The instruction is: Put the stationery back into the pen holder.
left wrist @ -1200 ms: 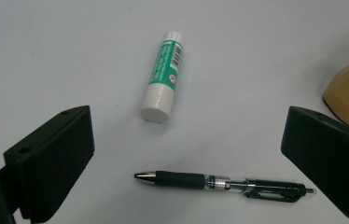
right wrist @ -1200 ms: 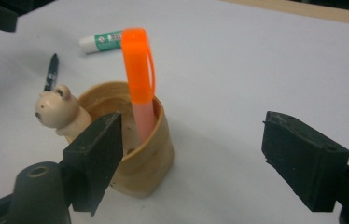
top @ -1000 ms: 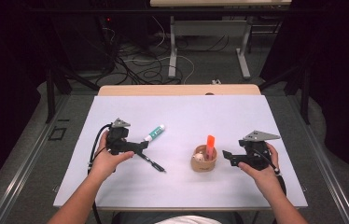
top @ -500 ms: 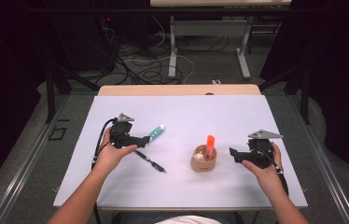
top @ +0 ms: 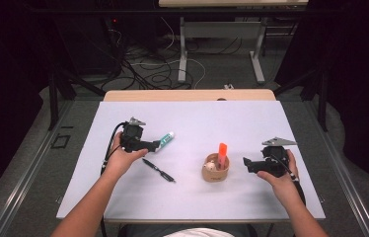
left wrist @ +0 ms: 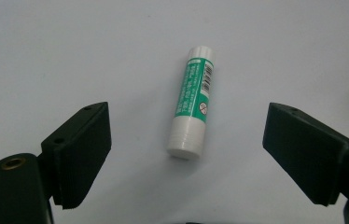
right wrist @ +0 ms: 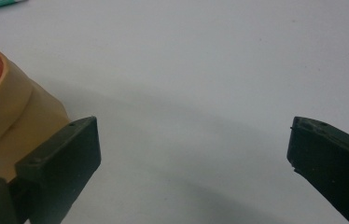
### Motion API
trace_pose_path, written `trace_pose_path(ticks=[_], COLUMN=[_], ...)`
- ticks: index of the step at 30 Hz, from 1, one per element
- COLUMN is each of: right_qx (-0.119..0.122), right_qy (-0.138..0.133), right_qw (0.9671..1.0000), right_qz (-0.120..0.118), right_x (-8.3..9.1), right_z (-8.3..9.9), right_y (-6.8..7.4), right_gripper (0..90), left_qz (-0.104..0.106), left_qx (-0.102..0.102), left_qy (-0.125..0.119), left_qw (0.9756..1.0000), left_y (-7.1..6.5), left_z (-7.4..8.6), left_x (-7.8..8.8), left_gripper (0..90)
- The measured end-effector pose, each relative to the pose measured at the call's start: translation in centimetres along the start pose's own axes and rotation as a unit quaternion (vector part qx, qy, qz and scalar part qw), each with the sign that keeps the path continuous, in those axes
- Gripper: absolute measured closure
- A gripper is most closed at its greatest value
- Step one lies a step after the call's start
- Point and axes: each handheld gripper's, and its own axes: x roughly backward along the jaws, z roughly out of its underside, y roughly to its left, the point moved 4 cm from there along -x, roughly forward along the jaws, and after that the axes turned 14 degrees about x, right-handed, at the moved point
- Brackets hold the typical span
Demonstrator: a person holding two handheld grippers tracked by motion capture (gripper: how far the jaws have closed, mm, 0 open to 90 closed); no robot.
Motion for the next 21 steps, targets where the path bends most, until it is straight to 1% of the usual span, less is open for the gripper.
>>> trace_pose_path(ticks=[2,5,8,9,11,14,17,18,21], right_qx=[0.004,0.002,0.009,0.017,0.016,0.020,0.021,0.024,0.018], right_qy=[0.002,0.004,0.007,0.007,0.009,0.012,0.012,0.012,0.012], right_qw=[1.0000,1.0000,0.9999,0.9998,0.9998,0.9997,0.9997,0.9996,0.9997], right_qz=[0.002,0.001,0.003,0.004,0.001,0.000,-0.003,-0.004,-0.004], right_x=[-0.1,-0.2,-0.2,-0.2,-0.2,-0.2,-0.3,-0.3,-0.3], right_z=[0.1,0.0,0.0,0.0,0.0,0.1,0.1,0.1,0.2], right_y=[0.0,0.1,0.2,0.2,0.3,0.3,0.3,0.2,0.2], right_gripper=[2.1,1.9,1.9,1.7,1.5,1.5,1.7,2.1,2.8], left_qz=[0.002,0.003,0.000,-0.001,-0.002,-0.007,-0.007,-0.008,-0.010], left_qx=[0.005,0.001,-0.001,-0.003,-0.002,-0.012,-0.016,-0.022,-0.032], left_qy=[0.003,0.006,0.012,0.013,0.017,0.020,0.024,0.028,0.038], left_qw=[1.0000,1.0000,0.9999,0.9999,0.9998,0.9997,0.9995,0.9993,0.9987], left_y=[-0.1,-0.3,-0.4,-0.4,-0.5,-0.7,-0.8,-0.8,-0.9], left_z=[-0.2,-0.5,-0.8,-0.9,-1.1,-1.3,-1.5,-1.5,-1.5], left_x=[-0.3,-0.6,-1.0,-1.1,-1.4,-1.7,-2.0,-2.2,-2.6], left_gripper=[16.2,16.4,16.5,17.0,17.4,19.3,21.5,22.8,25.5])
